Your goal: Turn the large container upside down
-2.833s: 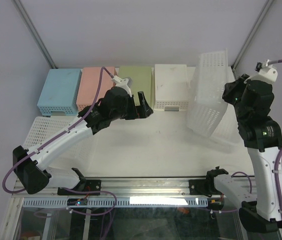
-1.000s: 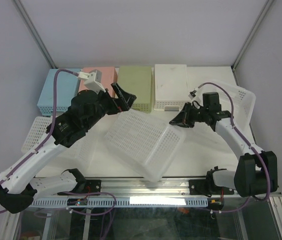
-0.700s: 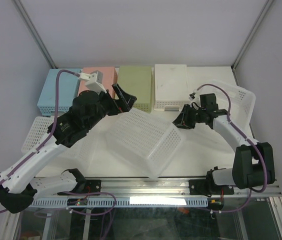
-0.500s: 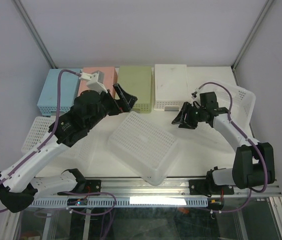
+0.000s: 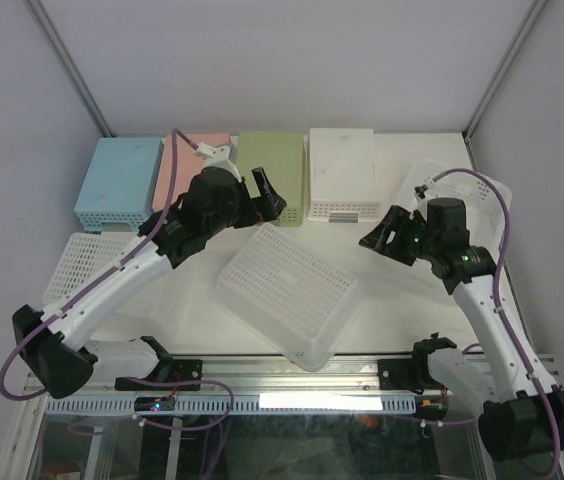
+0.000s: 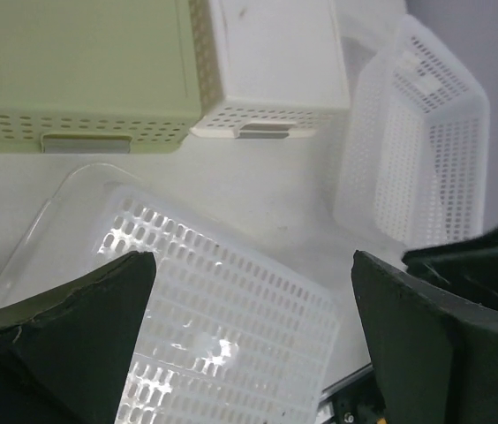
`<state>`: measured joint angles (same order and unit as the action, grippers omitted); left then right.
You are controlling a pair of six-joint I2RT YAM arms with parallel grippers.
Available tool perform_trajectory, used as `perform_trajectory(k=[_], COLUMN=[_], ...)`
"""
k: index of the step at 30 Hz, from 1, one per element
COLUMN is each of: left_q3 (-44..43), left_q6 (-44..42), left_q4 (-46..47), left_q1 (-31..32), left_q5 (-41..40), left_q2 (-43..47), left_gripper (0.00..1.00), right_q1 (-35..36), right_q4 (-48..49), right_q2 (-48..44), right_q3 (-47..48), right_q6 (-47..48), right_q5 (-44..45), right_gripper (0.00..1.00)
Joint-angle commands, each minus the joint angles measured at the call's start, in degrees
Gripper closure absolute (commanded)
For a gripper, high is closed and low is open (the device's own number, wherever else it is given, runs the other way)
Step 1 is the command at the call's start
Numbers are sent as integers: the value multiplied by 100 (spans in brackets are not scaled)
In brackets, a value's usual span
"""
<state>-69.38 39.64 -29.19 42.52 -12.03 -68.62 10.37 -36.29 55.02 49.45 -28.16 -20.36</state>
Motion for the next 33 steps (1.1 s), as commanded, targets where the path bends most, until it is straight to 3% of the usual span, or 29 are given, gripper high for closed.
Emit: perform_trajectory(k=[1, 6, 13, 23, 33], left_q3=[78, 250, 779, 1561, 1957], left_q6=[-62, -249, -471, -398, -196], left_q4=[1, 1, -40, 13, 19], left_q1=[-361, -823, -1029, -1084, -1079], left_q5=[660, 891, 858, 1094, 1653], left_q2=[-538, -695, -513, -462, -5], left_gripper=[1, 1, 1, 1, 1], right_q1=[108, 415, 1168, 1373, 1379], right_q4=[-244, -81, 589, 807, 1229], right_q2=[-797, -1192, -633, -280, 539], right_q3=[-570, -1050, -1249, -1310, -1027], right_q6=[-705, -1143, -1411, -1264, -1015], right_q5=[-214, -112, 139, 865, 829], right_gripper=[35, 37, 43, 77, 88])
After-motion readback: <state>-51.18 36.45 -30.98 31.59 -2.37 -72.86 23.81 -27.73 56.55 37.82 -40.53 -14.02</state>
